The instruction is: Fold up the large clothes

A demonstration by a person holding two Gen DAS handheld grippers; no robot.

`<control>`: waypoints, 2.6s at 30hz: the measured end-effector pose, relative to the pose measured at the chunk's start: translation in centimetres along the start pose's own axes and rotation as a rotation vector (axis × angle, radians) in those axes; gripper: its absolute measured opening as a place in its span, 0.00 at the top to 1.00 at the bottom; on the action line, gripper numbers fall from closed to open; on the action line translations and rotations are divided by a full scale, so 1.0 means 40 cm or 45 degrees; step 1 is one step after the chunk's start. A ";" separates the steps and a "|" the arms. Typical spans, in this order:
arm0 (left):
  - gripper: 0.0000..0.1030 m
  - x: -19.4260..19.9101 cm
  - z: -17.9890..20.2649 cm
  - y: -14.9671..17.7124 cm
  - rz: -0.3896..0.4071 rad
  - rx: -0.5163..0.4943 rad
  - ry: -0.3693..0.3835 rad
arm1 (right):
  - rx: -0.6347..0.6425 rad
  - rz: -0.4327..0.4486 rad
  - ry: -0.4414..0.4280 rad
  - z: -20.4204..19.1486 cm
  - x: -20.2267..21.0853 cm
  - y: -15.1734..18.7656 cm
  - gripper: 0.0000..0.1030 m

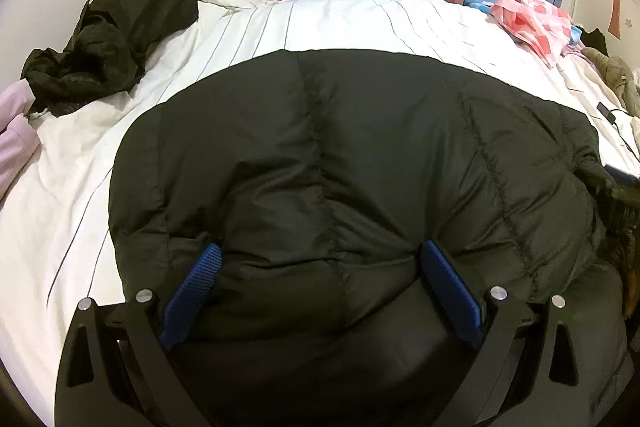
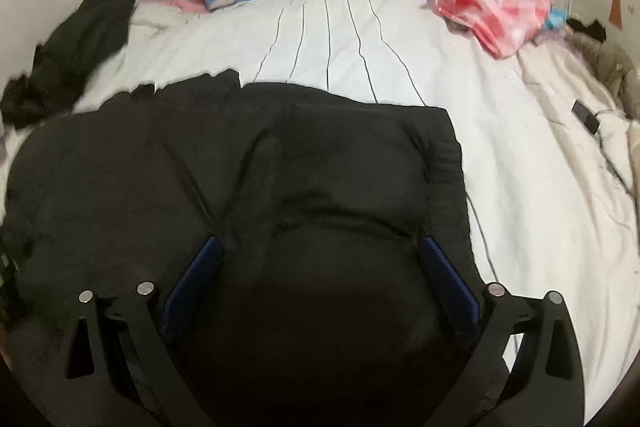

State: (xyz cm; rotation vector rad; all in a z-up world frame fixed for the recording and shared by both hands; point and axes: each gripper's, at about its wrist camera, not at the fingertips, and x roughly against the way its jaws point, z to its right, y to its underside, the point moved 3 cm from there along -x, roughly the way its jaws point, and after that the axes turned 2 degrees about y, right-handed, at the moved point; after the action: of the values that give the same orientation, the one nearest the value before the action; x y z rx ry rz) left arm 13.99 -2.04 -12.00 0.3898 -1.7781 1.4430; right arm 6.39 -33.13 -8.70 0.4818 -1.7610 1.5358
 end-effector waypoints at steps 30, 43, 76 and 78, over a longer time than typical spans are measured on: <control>0.07 0.007 0.011 0.009 0.021 -0.030 -0.022 | -0.076 0.047 -0.108 0.022 -0.011 0.055 0.07; 0.07 -0.008 0.016 0.016 0.014 -0.025 -0.015 | -0.095 0.094 -0.136 0.027 -0.004 0.060 0.07; 0.07 0.492 -0.268 0.620 -0.224 0.727 0.868 | -0.485 -0.281 -0.850 0.390 0.567 0.589 0.07; 0.07 0.482 -0.250 0.609 -0.257 0.697 0.866 | -0.505 -0.322 -0.879 0.387 0.561 0.628 0.07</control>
State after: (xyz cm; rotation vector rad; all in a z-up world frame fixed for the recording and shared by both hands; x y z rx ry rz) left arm -10.74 19.14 -14.02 0.2901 -0.7784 1.6455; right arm -30.26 -38.47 -9.62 1.0672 -2.3354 0.8488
